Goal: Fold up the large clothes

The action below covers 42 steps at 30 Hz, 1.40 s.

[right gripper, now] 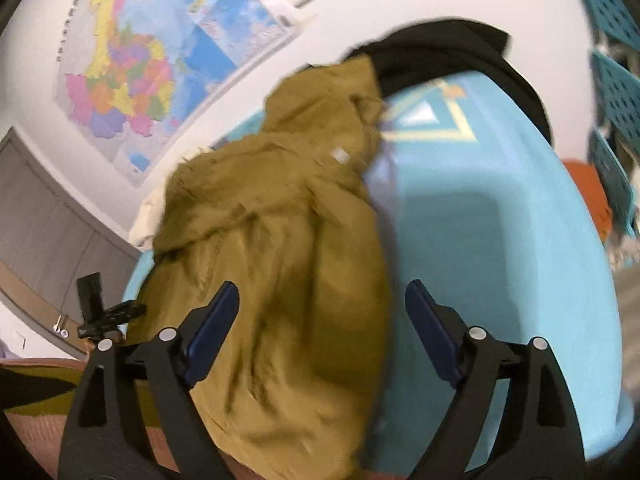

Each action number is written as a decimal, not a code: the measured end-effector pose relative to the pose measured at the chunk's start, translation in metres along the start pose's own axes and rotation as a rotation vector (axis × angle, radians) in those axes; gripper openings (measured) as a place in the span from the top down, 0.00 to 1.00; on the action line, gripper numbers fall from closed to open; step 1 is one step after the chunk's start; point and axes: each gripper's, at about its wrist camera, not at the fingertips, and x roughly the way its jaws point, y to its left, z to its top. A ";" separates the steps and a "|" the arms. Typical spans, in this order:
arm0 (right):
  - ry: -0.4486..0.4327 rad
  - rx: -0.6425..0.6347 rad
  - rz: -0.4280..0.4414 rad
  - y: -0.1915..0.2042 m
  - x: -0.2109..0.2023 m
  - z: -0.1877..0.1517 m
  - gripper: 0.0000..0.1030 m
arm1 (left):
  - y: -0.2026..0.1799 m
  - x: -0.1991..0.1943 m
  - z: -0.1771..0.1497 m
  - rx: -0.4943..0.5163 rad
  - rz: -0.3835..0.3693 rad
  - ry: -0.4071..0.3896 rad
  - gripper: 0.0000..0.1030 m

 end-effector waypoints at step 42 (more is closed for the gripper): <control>0.025 -0.028 0.370 0.051 -0.003 -0.057 0.91 | -0.040 -0.002 -0.019 -0.117 -0.216 0.037 0.91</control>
